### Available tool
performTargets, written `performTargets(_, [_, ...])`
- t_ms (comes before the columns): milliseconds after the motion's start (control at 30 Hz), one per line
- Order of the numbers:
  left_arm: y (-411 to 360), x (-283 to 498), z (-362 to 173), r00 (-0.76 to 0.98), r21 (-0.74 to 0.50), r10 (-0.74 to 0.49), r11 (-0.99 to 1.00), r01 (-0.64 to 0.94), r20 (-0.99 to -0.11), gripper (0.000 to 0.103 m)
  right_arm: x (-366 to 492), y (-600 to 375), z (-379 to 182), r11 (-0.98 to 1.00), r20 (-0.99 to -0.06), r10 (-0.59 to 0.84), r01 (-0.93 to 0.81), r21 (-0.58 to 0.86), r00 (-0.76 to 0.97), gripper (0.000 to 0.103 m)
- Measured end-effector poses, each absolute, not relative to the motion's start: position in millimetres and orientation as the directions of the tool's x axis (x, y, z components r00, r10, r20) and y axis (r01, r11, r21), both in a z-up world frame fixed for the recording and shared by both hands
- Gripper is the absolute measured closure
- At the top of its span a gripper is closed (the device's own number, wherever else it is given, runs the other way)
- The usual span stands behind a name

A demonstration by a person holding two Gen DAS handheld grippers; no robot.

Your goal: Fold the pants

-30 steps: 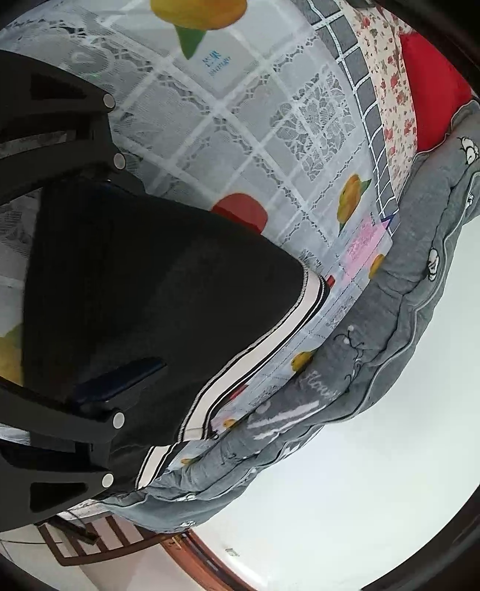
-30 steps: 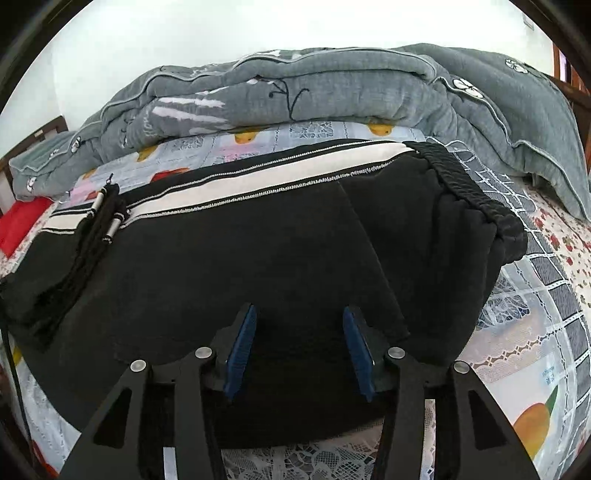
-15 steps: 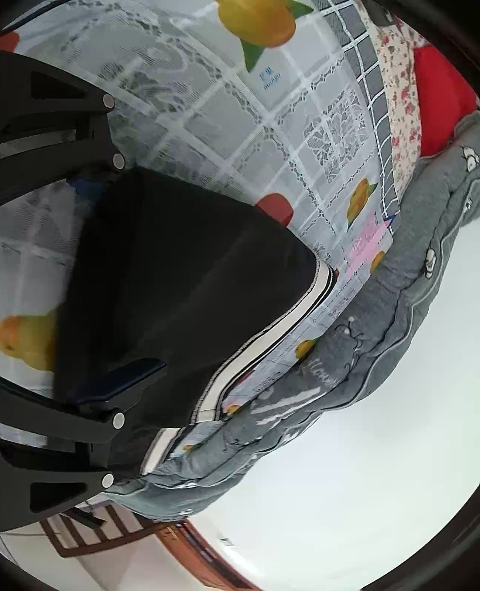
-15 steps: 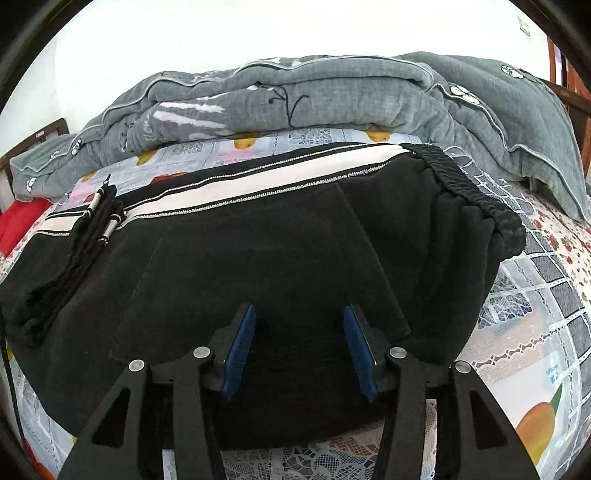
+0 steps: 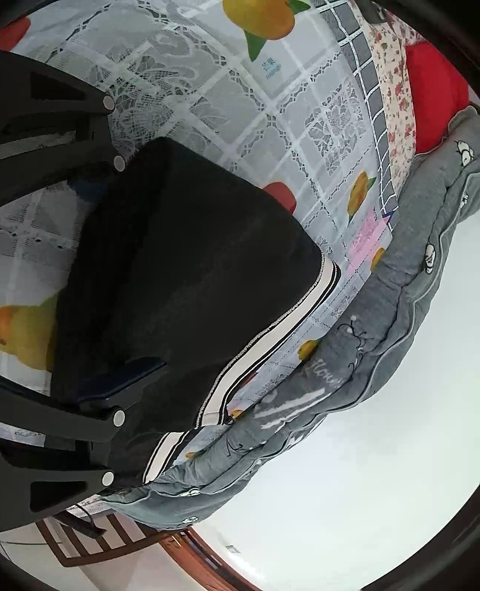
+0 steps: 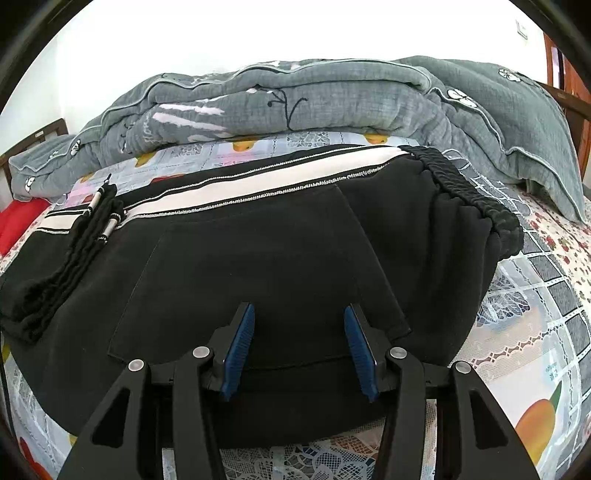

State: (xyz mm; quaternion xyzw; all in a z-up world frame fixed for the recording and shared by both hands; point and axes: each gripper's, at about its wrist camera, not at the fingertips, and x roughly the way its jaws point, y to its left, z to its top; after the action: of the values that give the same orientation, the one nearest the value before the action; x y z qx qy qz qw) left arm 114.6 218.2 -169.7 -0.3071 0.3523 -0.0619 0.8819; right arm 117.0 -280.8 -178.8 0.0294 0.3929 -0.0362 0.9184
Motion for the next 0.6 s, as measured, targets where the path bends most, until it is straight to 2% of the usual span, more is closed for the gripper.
performTargets(233, [234.3,130.5,-177.4,0.756,-0.616,-0.277,0.761,-0.205,-0.593,0.063,116.8,-281.8,-178.7,0.996,-0.724,-0.038,0.089,0.032,0.689,0.053])
performTargets(433, [232.8,127.1,-180.1,0.781,-0.613,-0.235,0.757,-0.226,-0.579,0.069,117.4,-281.9,-178.6,0.995,-0.722,-0.033,0.087,0.039,0.691,0.053])
performTargets(600, [233.0,124.8,-180.9,0.789,-0.615,-0.214,0.75,-0.245,-0.576,0.07,117.3,-282.0,-178.8,0.995,-0.723,-0.033,0.087,0.038,0.691,0.053])
